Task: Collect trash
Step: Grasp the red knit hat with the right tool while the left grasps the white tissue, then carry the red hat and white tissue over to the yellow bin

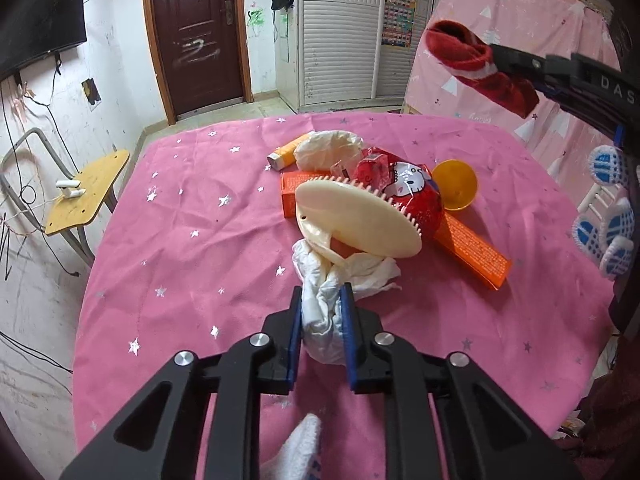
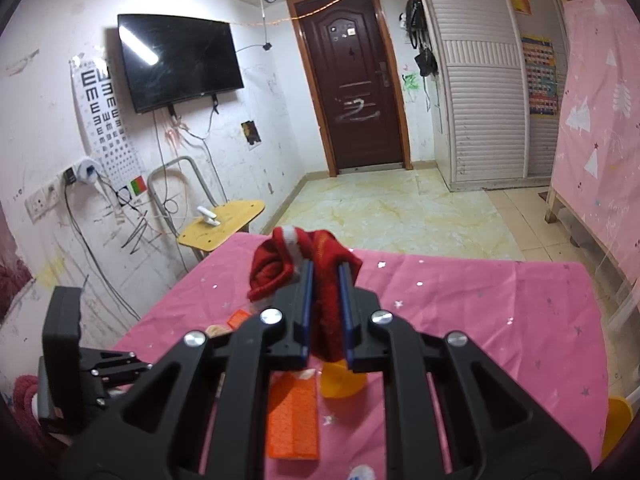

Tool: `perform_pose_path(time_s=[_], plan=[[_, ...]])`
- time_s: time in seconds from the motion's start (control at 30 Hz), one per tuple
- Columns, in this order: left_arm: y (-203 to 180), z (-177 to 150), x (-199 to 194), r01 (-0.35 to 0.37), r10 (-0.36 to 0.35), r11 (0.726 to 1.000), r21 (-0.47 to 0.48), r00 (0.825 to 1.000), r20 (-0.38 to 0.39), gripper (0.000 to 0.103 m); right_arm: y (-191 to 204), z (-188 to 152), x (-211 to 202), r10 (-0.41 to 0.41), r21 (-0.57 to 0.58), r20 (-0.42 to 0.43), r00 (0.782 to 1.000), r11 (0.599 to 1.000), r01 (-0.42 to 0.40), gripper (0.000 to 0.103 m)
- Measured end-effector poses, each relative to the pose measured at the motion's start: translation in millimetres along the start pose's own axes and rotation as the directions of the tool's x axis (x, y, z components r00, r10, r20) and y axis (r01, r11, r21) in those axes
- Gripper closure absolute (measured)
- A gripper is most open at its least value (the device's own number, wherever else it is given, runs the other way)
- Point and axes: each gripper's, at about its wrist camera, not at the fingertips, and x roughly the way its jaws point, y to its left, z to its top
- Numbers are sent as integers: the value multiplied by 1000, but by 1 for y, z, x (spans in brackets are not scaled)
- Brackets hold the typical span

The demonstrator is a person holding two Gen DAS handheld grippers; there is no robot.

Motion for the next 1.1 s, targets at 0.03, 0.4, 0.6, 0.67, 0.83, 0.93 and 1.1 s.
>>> perform_pose_path(time_s=[0.03, 0.4, 0.6, 0.67, 0.83, 0.93, 1.1], plan=[[3, -1, -2, 0, 0, 1000, -7, 1000, -3, 94, -4, -1, -4, 3, 7, 7, 1000, 1000, -3, 91], [27, 0, -45, -164, 171, 983, -86, 983, 74, 94, -29, -7, -32, 15, 59, 64, 998, 998, -19, 91], [17, 12, -77, -166, 178, 982, -90, 973, 149, 94, -47, -11, -55, -10, 91, 104, 995, 996, 1, 91], [9, 19, -85, -153, 164, 985, -79, 972, 169, 94, -56, -12, -64, -23, 105, 117, 993, 994, 11, 91], [-23, 33, -101, -118, 119, 993, -19, 966, 228, 94, -79, -19, -88, -65, 146, 149, 987, 988, 43, 91], [-46, 41, -104, -91, 84, 996, 17, 965, 247, 94, -94, -26, -105, -100, 169, 163, 981, 983, 72, 91], [-85, 55, -102, -32, 10, 996, 80, 966, 259, 94, -122, -40, -133, -169, 216, 173, 970, 968, 130, 91]])
